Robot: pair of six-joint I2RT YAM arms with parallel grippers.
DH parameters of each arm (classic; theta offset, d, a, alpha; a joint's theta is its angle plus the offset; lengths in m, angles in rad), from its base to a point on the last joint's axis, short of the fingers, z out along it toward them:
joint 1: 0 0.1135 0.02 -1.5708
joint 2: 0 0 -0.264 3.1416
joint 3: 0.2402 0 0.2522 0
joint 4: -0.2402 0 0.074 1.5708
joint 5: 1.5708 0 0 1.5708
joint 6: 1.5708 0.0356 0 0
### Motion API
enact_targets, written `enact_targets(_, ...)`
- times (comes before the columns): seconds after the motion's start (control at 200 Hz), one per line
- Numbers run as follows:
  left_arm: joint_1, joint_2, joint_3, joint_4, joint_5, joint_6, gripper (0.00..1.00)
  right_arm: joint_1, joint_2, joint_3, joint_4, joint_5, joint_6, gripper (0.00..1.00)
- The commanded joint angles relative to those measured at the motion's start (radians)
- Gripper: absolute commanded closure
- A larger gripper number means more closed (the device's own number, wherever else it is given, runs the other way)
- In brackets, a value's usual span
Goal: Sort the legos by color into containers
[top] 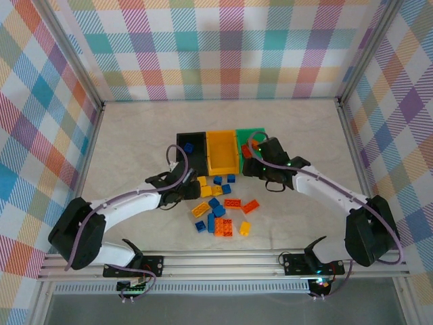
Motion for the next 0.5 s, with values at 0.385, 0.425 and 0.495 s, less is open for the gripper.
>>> enact_targets(0.385, 0.051, 0.129, 0.007, 0.215, -0.087, 0.063, 0.30, 0.002, -0.076, 0.012, 0.012, -0.006, -0.003, 0.24)
enact_targets(0.425, 0.055, 0.136, 0.000, 0.222, -0.087, 0.059, 0.31, 0.002, -0.079, 0.011, 0.012, -0.007, -0.001, 0.24)
enact_targets(0.495, 0.062, 0.145, -0.013, 0.250, -0.076, 0.055, 0.32, 0.002, -0.082, 0.010, 0.012, -0.008, 0.002, 0.24)
